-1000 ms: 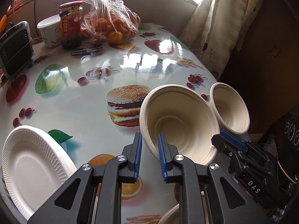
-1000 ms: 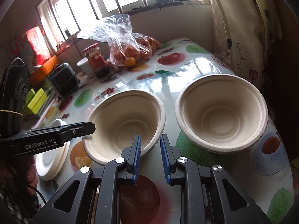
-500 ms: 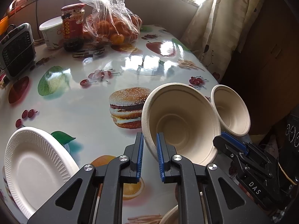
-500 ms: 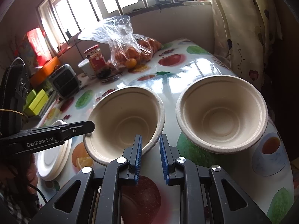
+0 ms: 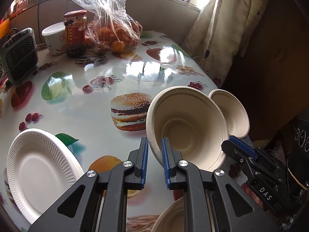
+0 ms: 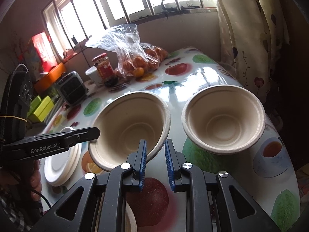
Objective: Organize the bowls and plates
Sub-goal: 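Carry the gripped bowl over another tan bowl and lower it inside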
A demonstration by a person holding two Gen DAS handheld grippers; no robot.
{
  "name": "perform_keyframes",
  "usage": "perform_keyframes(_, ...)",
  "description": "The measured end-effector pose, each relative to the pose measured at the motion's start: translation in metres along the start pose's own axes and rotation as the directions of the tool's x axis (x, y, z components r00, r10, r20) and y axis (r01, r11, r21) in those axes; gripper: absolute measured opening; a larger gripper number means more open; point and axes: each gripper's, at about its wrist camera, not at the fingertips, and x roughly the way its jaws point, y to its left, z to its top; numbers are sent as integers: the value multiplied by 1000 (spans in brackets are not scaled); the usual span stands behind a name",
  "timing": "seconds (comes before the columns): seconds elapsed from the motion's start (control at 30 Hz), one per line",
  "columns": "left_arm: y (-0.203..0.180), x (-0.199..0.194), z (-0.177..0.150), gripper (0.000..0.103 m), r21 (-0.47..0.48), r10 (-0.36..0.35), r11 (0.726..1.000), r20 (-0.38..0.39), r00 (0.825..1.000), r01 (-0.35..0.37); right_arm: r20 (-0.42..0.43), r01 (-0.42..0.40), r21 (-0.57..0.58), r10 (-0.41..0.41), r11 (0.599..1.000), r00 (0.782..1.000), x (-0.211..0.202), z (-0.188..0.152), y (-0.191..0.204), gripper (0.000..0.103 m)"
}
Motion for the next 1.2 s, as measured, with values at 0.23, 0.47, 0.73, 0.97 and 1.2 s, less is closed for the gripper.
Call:
perform_keyframes(0.23,-6,-20,-9,15,8,-13,1000,28,1000,13,30,-5,-9,6,1000,1000,-19,-2,7,19)
perform_keyframes(0.47,-11,-41,-21,15,14,-25,1000,57,998,24,55,-10,-20,11,1000,998,-41,-11,15,19)
perform_keyframes(0.73,-16,-63,-41,15,24,-38,999,75,996,36,76,-10,-29,12,1000,997,-66,-28,25,19)
perform_keyframes(0.97,-19,-74,-58,15,31,-41,999,73,996,39,86,-12,-30,14,999,996,-82,-44,32,19)
perform_keyframes(1.2,-16,-81,-71,15,27,-43,999,69,997,41,81,-26,-17,27,1000,996,-90,-60,36,19)
